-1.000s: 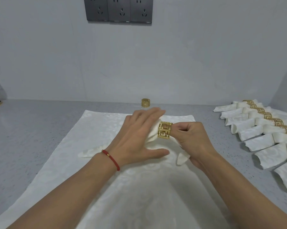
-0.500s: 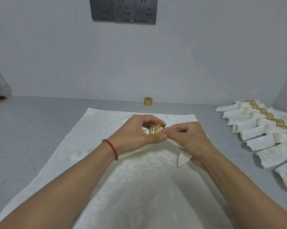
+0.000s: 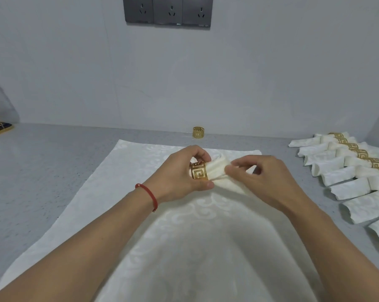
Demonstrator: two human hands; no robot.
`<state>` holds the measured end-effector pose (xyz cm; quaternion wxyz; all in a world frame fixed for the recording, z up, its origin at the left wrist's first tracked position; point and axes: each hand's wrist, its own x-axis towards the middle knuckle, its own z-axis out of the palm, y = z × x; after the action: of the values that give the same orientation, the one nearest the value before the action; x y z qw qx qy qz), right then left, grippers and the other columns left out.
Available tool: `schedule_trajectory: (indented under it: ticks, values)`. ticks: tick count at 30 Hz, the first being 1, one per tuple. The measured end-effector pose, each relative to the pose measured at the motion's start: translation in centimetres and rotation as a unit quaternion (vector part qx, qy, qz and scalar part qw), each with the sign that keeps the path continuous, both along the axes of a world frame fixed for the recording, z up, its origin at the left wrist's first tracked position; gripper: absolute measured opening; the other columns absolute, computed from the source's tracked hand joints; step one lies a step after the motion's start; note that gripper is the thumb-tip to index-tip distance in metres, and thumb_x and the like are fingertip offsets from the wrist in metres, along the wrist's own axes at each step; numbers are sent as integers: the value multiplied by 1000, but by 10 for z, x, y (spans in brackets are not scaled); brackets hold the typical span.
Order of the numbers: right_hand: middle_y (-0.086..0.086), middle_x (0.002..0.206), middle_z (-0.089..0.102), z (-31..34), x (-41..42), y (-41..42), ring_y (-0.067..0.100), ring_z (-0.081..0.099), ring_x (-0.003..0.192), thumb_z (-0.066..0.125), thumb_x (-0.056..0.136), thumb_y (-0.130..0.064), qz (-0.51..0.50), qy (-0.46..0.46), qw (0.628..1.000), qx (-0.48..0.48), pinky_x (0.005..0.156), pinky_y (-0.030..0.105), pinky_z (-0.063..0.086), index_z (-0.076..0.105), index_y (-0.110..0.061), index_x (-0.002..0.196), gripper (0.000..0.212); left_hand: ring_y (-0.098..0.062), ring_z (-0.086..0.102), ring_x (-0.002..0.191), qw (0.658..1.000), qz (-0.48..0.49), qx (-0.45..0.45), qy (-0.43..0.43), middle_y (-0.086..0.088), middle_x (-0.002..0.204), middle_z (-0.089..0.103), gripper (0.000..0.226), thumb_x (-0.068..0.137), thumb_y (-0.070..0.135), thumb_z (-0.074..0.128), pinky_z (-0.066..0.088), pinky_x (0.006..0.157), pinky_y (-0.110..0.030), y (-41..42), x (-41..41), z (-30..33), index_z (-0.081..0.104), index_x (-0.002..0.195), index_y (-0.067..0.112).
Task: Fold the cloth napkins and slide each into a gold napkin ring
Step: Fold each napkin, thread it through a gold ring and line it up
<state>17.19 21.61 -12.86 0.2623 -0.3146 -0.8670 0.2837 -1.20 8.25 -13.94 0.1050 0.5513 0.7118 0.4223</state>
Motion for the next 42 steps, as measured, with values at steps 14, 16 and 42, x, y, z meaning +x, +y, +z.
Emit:
schedule_trajectory:
  ticks: [14, 16, 42]
  values:
    - [-1, 89, 72, -17, -10, -4, 19, 66, 83, 59, 102, -45, 99, 150, 976, -122, 79, 40, 49, 73, -22, 100, 27, -35, 69, 74, 946, -102, -9, -309, -23, 97, 70, 36, 96, 29, 62, 55, 60, -32, -13, -3, 11, 57, 123, 6]
    - [2, 87, 70, -18, -11, -3, 20, 66, 81, 60, 100, -48, 96, 148, 978, -112, 76, 41, 49, 73, -21, 98, 30, -34, 69, 72, 943, -106, 9, -316, -19, 94, 70, 36, 91, 18, 69, 54, 61, -31, -13, -5, 11, 58, 123, 5]
    - [1, 69, 38, -28, -5, 8, 15, 35, 62, 61, 91, -62, 94, -9, 995, -24, 62, 35, 29, 52, 5, 86, 68, -4, 66, 100, 986, -50, -67, -148, 11, 105, 71, 32, 69, 24, 92, 49, 84, -12, -6, -5, -7, 76, 97, 25]
